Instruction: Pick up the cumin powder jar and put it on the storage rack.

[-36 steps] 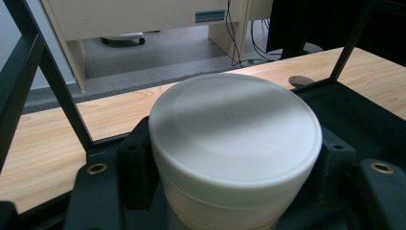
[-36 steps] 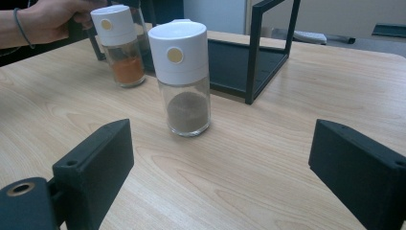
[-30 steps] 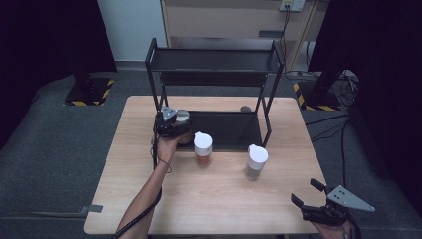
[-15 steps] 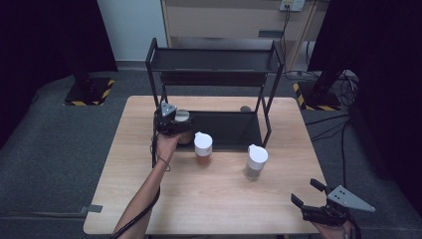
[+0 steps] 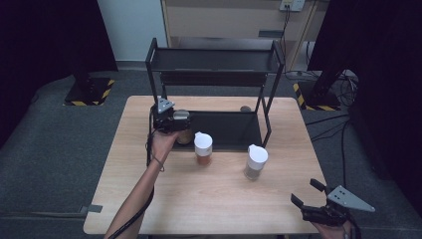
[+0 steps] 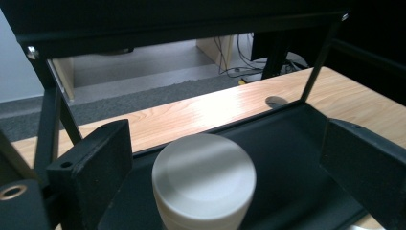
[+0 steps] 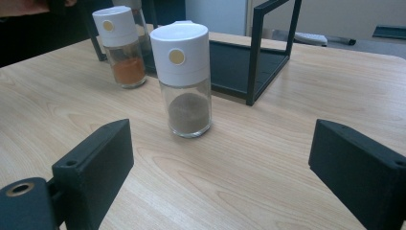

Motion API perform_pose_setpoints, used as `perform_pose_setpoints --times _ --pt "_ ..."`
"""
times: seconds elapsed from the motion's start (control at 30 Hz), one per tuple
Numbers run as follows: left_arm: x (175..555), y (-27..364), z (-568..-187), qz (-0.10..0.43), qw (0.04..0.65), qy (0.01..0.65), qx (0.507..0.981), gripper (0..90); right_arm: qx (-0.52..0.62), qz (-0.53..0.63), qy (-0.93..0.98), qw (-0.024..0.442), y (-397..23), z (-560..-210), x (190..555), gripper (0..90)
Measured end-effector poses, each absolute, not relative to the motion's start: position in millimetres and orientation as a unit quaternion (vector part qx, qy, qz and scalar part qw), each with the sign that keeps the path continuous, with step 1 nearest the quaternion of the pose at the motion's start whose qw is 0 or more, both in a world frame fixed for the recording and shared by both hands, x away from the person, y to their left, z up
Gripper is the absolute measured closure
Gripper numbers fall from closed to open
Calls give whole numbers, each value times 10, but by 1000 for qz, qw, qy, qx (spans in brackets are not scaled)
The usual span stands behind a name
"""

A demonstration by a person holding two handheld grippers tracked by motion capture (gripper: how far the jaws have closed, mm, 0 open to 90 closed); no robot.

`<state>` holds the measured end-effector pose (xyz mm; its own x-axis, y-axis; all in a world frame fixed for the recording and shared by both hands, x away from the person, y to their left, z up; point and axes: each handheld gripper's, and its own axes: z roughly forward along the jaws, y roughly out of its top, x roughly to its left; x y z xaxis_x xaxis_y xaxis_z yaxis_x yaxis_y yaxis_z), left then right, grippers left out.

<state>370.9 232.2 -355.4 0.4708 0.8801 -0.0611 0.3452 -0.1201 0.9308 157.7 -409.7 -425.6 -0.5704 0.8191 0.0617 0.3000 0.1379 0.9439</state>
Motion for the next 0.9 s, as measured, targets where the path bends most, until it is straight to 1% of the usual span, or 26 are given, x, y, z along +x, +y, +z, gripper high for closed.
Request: perform_pose_setpoints --times 0.4,0.9 --pt "3448 2504 -3294 259 519 402 709 26 393 525 713 249 -4090 -4252 1571 80" --pt "3061 2676 -3199 253 536 355 723 26 396 526 712 245 -4094 -4252 1579 74"
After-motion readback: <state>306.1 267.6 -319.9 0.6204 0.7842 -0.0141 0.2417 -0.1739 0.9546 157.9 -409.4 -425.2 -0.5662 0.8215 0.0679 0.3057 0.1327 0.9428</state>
